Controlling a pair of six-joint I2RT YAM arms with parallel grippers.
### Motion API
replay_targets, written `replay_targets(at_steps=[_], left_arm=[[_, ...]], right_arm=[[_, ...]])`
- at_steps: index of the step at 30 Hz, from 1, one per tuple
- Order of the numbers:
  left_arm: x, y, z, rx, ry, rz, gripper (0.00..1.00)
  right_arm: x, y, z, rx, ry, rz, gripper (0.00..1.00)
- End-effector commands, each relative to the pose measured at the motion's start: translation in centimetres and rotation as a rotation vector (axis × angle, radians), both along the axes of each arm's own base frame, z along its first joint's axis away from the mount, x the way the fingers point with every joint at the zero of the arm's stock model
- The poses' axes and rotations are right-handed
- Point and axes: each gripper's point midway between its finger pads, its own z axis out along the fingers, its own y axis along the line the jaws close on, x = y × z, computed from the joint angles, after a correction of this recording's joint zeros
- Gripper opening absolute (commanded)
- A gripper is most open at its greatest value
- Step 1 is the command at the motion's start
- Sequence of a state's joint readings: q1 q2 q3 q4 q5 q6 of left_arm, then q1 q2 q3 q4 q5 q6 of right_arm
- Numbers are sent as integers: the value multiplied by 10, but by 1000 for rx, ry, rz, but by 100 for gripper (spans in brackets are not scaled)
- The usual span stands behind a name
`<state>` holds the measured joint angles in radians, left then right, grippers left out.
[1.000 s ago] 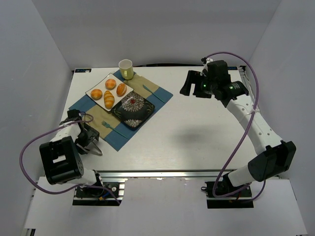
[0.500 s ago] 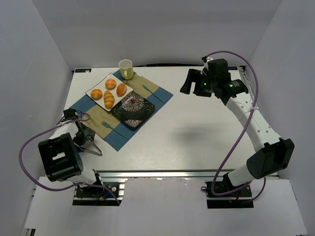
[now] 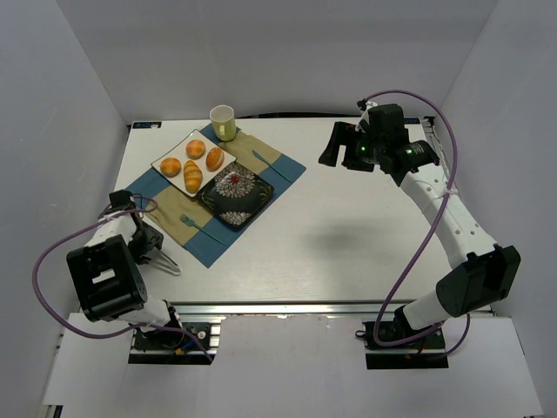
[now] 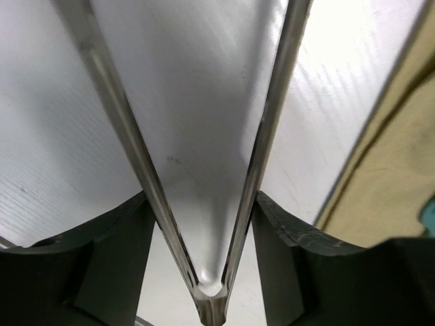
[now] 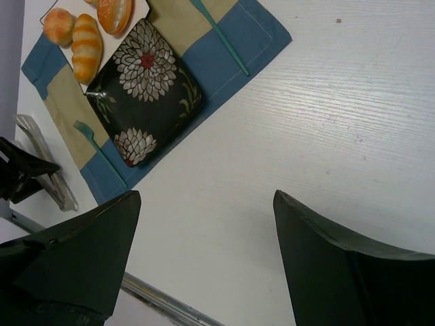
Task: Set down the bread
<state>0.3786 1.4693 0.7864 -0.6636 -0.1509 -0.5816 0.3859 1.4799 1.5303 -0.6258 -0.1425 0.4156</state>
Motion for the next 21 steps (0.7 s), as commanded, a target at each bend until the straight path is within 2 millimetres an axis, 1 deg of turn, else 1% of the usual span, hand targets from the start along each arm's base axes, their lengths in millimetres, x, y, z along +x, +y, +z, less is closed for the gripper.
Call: replay_targets(at_steps=[1,3,4,6,7,8,9,10,11,13,14,17,20,21], left_arm=[[22,9,34,27,-98,14,65],[26,6,45,9,-122,23,65],[36,7,60,15,-168,26,64],[45,5,74,-2,-217,33,63],[52,6,88,-2,-247,33,62],[56,6,96,-3,-269,30,62],[58,6,103,-4,-275,24,61],[56,6,107,-4,-261,20,61],[63,8,121,8,-289,13,61],[64,9,132,16,-297,7,60],[68,11,143,25,-321,6,60],[71,8,154,10,-347,0,59],[82,2,168,-10,-401,-22,56],[91,0,177,-7,-428,-42,54]], right_arm=[[6,4,22,42,-58,9,85],[5,5,23,46,-57,10,85],[5,5,23,49,-57,12,85],[4,6,23,55,-56,15,85],[4,6,23,56,-57,15,85],[4,7,24,60,-56,16,85],[4,7,25,63,-58,16,85],[4,7,25,65,-59,19,85],[3,8,27,70,-61,20,85],[2,8,29,77,-62,23,85],[1,9,29,80,-63,27,85],[-2,8,30,86,-62,25,85],[-3,6,33,86,-71,18,85],[-4,6,34,86,-73,17,85]])
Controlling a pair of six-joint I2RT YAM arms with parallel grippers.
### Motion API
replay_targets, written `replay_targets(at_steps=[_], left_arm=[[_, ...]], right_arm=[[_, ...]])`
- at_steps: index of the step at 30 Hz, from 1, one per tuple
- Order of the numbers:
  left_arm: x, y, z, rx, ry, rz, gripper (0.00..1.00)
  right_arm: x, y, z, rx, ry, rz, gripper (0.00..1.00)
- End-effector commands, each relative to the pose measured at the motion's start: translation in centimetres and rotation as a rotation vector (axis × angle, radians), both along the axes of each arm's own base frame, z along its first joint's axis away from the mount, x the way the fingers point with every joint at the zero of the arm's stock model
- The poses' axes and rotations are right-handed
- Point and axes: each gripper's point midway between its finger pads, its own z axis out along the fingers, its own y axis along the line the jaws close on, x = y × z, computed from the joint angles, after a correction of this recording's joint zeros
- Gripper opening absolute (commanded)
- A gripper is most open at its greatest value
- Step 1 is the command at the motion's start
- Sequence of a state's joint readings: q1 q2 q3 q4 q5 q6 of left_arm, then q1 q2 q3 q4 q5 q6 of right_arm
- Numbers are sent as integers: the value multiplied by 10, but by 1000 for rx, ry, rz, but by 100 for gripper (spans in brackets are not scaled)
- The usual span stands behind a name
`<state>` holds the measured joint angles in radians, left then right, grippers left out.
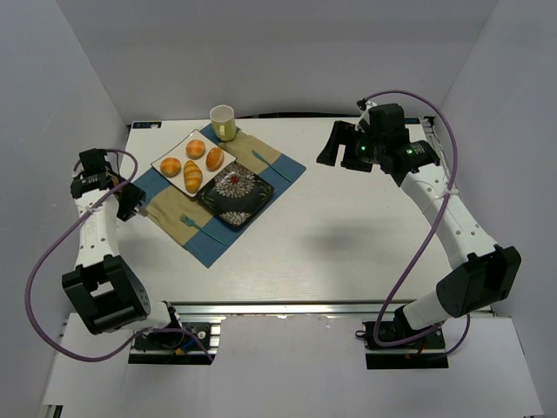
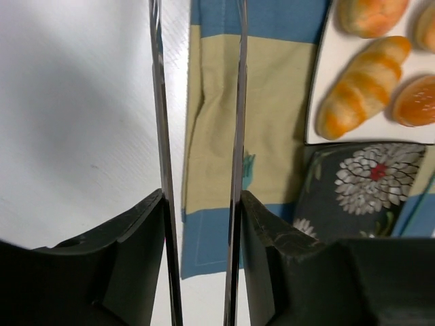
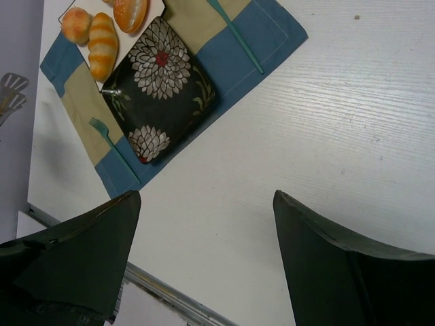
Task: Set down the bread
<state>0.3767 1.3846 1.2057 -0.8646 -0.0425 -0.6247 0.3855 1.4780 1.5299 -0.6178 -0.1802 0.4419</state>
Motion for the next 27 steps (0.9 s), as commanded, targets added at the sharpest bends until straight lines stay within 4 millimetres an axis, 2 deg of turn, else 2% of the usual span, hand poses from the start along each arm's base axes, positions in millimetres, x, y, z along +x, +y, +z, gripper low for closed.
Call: replay_targets(at_steps=[1,2,3,6,7,9,10,11,13,14,17,21,27], left_arm=[[19,-14,40,-20,-121,-61,54],[25,-16,45,-11,-131,-81,53],[37,-22,64,7,-170,-117,53],[60,-41,65,30,-132,-238,53],[74,-45,70,40,-135,-275,53],[85,-61,69,58,-106,-360,53],[92,-64,75,66,-115,-380,52],[99,-70,64,59,-86,-410,52],[105,-78,58,33,-75,-441,52],[109,-80,47,22,-51,-451,52],[116,-84,32,6,-23,-471,52],[124,-80,24,33,14,-475,53],[130,-68,28,94,50,-445,55]], right_arm=[[-1,0,31,48,-86,1,85],[-2,-1,32,50,-87,0,85],[-2,-1,33,51,-91,0,85],[-3,-2,34,51,-94,-3,85],[-3,-2,35,52,-97,-3,85],[-3,-3,37,49,-102,-7,85],[-3,-2,38,49,-106,-6,85],[-3,-4,39,44,-111,-8,85],[-2,-5,40,39,-113,-11,85],[-2,-6,42,36,-121,-13,85],[-2,-7,44,28,-127,-16,85],[-3,-9,44,18,-132,-16,85],[-1,-14,42,-4,-135,-29,85]])
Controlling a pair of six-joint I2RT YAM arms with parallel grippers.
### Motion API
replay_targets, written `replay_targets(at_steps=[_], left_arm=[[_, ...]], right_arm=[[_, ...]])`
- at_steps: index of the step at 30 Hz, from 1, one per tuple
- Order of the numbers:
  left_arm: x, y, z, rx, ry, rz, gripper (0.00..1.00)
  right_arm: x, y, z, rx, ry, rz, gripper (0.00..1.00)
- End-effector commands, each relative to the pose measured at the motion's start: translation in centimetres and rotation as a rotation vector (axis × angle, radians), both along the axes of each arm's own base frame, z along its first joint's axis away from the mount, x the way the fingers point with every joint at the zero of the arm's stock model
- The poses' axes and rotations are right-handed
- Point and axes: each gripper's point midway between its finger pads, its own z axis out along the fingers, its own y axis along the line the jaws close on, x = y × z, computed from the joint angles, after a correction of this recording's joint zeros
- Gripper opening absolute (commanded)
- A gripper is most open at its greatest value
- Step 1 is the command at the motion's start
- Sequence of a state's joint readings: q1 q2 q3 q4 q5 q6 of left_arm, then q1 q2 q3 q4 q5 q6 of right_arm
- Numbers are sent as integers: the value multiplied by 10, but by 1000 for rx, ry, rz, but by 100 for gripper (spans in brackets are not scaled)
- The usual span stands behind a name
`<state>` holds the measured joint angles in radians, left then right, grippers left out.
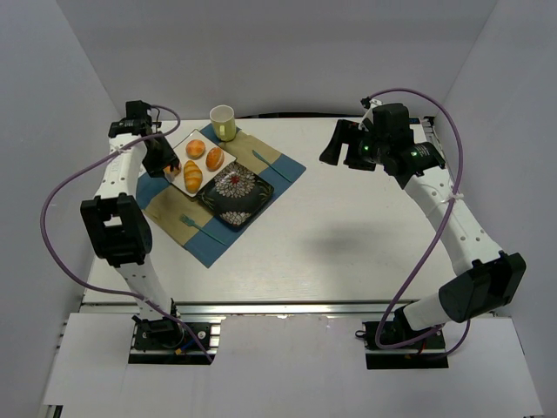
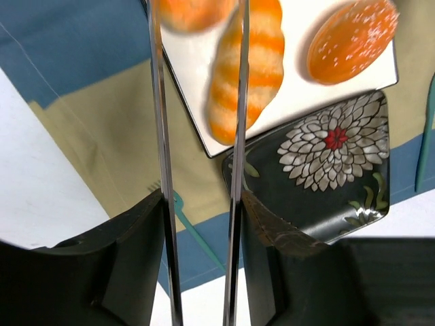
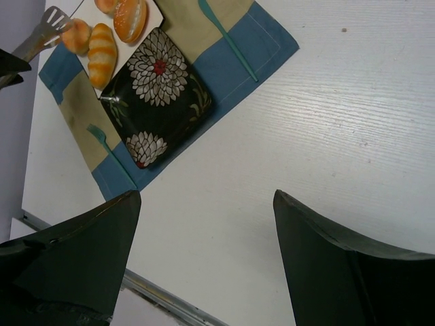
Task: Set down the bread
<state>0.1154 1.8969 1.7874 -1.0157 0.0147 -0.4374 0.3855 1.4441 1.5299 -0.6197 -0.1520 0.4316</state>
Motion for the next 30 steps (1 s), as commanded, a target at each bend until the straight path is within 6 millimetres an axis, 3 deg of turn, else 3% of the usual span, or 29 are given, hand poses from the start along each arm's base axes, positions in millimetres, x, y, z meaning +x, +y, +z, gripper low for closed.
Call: replay_targets(at_steps=[1,13,20,30], left_arm=[[5,9,30,61,-58,6,56],[-1,11,34,80,-36,4,59],[3,13,27,92,-11,-4,66],[13,3,13,62,0,-42,66]], right_arm=[[1,-7,30,4,-94,-13,85],[5,-5,29,14,-90,-8,85],[4,-6,26,8,-84,-10,85],[5,-6,23,7,-78,-11,85]])
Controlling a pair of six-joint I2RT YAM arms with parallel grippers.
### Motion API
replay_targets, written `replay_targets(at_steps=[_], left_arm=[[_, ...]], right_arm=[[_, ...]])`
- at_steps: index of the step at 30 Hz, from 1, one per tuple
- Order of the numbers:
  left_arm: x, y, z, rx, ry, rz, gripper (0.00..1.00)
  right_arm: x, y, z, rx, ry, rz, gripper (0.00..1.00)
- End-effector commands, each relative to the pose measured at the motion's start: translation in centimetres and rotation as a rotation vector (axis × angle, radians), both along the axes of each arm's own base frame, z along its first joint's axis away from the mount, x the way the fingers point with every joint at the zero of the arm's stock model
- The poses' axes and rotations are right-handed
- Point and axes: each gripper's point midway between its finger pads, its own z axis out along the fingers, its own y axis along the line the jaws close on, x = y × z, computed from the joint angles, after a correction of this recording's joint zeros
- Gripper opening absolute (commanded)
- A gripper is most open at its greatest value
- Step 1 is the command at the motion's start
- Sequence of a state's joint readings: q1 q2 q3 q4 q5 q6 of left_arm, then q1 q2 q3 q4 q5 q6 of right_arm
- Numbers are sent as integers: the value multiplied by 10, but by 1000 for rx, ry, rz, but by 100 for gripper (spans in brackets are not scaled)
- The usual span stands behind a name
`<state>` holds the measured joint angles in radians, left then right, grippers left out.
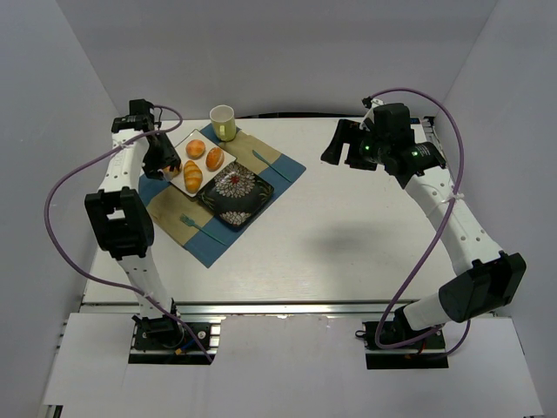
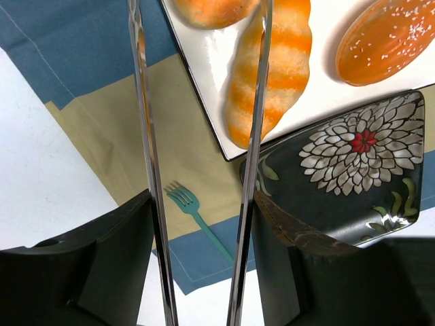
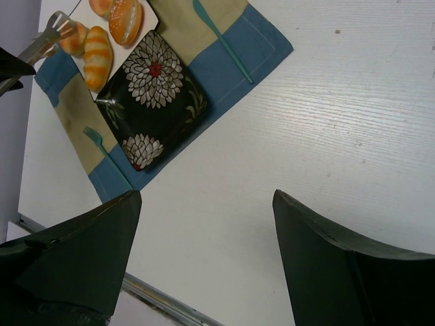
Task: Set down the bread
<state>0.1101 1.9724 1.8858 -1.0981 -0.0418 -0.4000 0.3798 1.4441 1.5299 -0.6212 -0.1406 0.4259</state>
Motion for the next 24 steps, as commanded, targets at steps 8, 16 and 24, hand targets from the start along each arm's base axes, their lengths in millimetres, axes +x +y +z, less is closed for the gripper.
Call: replay_targets(at_steps=[8,16,24], left_arm=[[14,-11,10,-9,-52,-39,66],[13,-14,1,-8,-26,-47,64],[15,-9,10,17,-46,-24,48]], right_arm=[[4,-4,23,17,-72,-4,84],[3,-4,22,19,-68,-3,84],[3,-5,23,21,-68,-5,84]])
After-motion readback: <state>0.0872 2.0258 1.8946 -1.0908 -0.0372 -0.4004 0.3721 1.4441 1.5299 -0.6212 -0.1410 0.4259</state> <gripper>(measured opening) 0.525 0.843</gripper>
